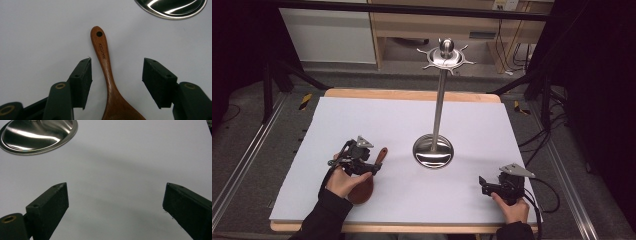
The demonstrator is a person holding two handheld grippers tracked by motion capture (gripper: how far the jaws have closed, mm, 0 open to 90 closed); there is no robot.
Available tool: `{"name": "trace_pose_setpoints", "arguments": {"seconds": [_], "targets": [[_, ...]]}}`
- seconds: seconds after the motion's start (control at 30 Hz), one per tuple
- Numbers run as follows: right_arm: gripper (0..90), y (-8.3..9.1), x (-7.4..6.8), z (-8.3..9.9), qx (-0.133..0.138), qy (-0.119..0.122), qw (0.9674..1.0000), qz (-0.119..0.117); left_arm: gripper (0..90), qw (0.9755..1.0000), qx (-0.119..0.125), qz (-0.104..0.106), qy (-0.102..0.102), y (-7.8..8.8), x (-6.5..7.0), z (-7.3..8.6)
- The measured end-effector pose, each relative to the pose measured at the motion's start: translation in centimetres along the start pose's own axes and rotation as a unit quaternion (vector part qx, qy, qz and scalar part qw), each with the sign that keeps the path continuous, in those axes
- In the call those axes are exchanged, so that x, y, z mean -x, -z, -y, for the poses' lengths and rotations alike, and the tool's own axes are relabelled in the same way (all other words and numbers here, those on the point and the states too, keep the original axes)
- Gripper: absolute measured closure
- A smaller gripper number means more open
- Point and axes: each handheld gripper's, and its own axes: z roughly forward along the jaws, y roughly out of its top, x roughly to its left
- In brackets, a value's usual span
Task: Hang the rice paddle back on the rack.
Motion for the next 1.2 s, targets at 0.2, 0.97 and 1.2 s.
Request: {"name": "trace_pose_setpoints", "arguments": {"seconds": [0.2, 0.97, 1.2], "targets": [[6.8, 0.1, 0.1, 0.0, -0.002, -0.002, 1.0, -0.005, 42.4, 0.9997, -0.016, 0.007, -0.019, -0.6, -0.3, -0.2], [7.0, -0.2, -0.1, -0.1, -0.007, 0.003, 1.0, -0.005, 56.8, 0.9961, -0.07, 0.04, -0.038, -3.1, -0.3, 0.1], [7.0, -0.2, -0.1, -0.1, -0.009, 0.005, 0.9999, -0.006, 66.6, 0.994, -0.085, 0.053, -0.044, -4.0, -0.5, 0.4]]}}
